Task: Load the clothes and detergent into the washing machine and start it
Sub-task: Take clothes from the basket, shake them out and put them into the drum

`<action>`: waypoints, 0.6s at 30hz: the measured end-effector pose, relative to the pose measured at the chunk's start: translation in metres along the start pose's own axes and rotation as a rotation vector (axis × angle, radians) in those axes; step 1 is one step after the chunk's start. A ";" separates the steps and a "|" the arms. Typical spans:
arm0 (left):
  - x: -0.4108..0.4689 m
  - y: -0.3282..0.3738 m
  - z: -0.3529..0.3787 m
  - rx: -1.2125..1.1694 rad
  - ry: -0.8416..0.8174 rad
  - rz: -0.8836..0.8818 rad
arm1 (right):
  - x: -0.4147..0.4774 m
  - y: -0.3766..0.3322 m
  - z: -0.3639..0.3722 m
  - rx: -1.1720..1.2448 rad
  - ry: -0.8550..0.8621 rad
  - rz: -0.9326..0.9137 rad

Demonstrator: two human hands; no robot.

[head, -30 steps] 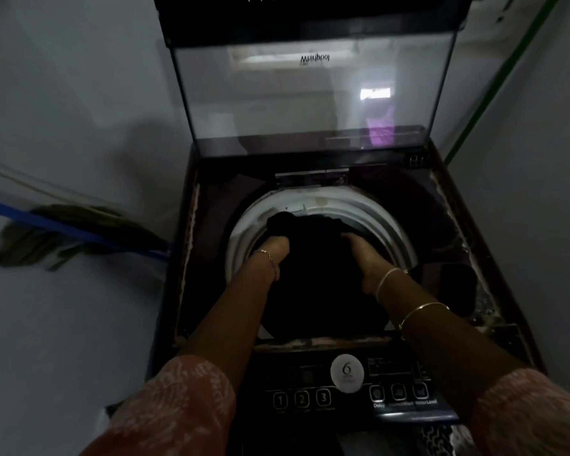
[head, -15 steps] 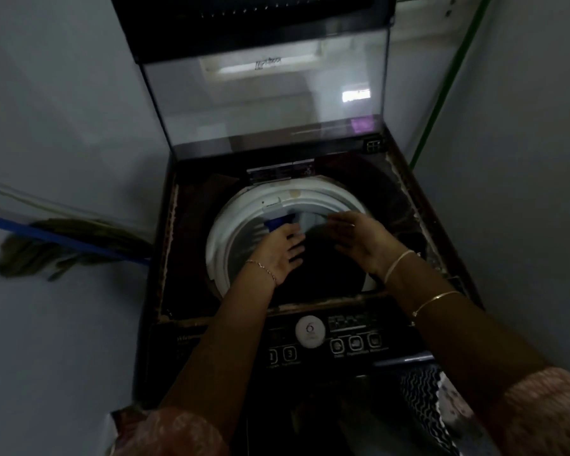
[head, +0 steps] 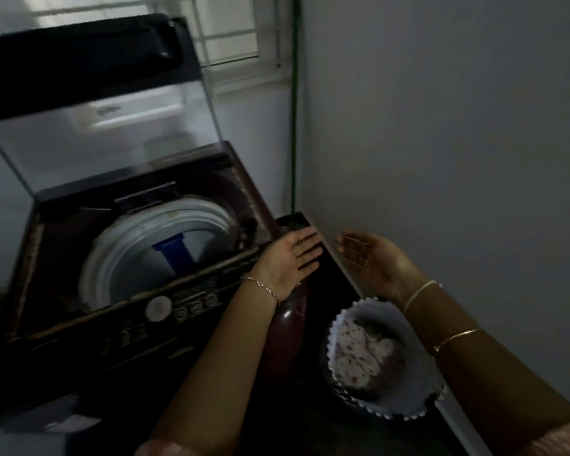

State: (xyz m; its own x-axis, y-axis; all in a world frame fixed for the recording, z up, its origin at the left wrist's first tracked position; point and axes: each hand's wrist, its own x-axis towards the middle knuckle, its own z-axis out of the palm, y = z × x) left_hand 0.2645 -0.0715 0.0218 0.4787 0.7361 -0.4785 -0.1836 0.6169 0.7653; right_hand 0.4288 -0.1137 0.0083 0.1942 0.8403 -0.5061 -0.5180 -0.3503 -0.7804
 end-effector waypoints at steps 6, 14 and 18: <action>0.020 -0.081 0.088 0.085 -0.123 -0.214 | -0.042 0.023 -0.117 0.146 0.180 0.038; 0.048 -0.146 0.131 0.283 -0.142 -0.362 | -0.068 0.063 -0.198 0.310 0.395 0.098; 0.072 -0.173 0.132 0.311 -0.092 -0.421 | -0.057 0.091 -0.220 0.285 0.492 0.177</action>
State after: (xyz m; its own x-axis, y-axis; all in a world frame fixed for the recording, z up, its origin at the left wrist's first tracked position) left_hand 0.4445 -0.1616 -0.0877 0.5320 0.4066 -0.7428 0.2976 0.7315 0.6135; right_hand 0.5541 -0.2845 -0.1143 0.4126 0.4652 -0.7832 -0.7678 -0.2850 -0.5738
